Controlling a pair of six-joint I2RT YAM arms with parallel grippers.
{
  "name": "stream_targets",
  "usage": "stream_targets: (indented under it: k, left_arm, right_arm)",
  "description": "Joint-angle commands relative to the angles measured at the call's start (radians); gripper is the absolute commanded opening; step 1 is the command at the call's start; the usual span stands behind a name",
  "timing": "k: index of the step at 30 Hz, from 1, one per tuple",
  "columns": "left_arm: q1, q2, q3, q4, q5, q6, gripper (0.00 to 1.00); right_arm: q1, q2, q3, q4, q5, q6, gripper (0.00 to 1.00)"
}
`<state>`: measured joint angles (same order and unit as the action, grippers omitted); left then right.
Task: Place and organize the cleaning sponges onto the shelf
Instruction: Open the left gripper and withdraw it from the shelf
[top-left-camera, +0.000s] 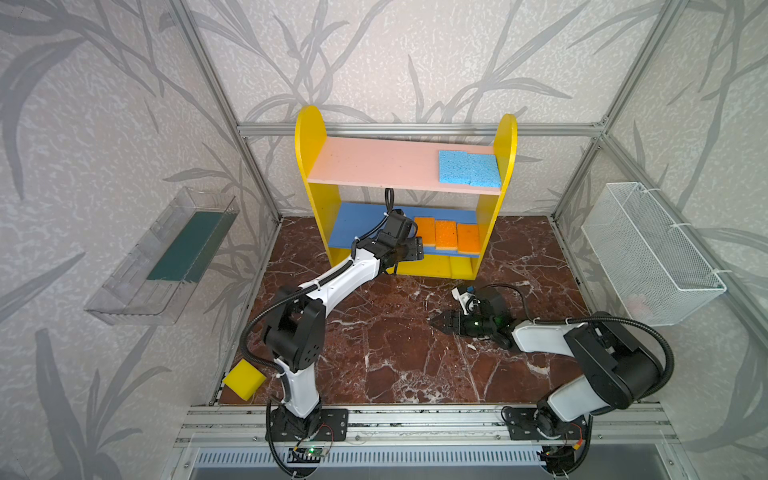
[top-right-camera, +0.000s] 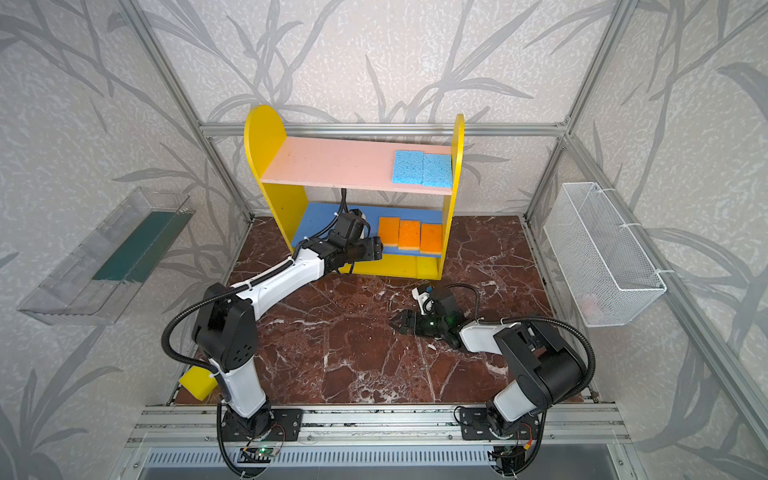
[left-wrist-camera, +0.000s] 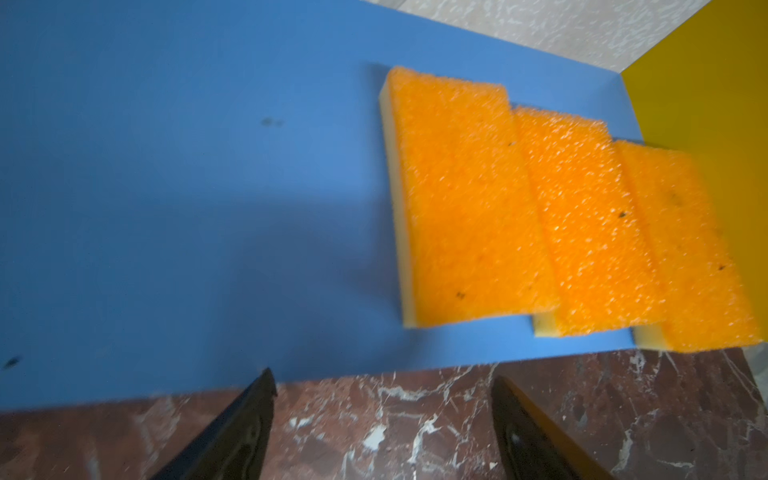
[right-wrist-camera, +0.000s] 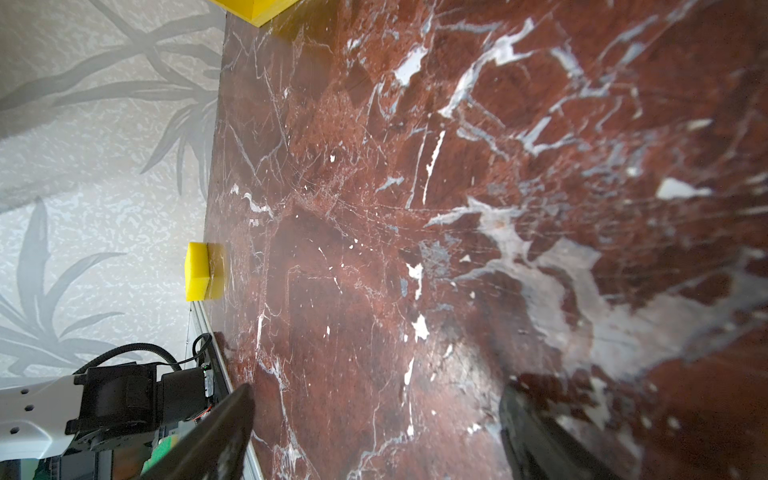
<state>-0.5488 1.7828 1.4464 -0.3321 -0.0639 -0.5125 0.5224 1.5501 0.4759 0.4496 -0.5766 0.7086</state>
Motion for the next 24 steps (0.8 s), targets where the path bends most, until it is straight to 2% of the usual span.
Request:
stream_targets:
  k: [1,9,14,20,24]
  left_arm:
    - [0.001,-0.138,-0.103,0.022,-0.133,-0.073,0.86]
    - [-0.002,-0.422,-0.390,0.036,-0.238,-0.128,0.96]
    - [0.011,-0.545,-0.505,-0.042,-0.329,-0.166,0.99]
    - [0.124,-0.664,-0.639,-0.149,-0.377,-0.303,0.99]
    - [0.181,-0.761,-0.718,-0.226,-0.479,-0.426,0.99]
  right_arm:
    - [-0.003,-0.013,0.000,-0.050,0.013,-0.006,0.91]
    - [0.015,0.013,0.001,-0.023,0.011,0.003,0.90]
    - [0.040,-0.006,0.004,-0.043,0.044,-0.019,0.90]
    - [0.062,-0.028,0.010,-0.093,0.104,-0.060,0.90]
    - [0.064,-0.012,0.013,-0.098,0.119,-0.065,0.90]
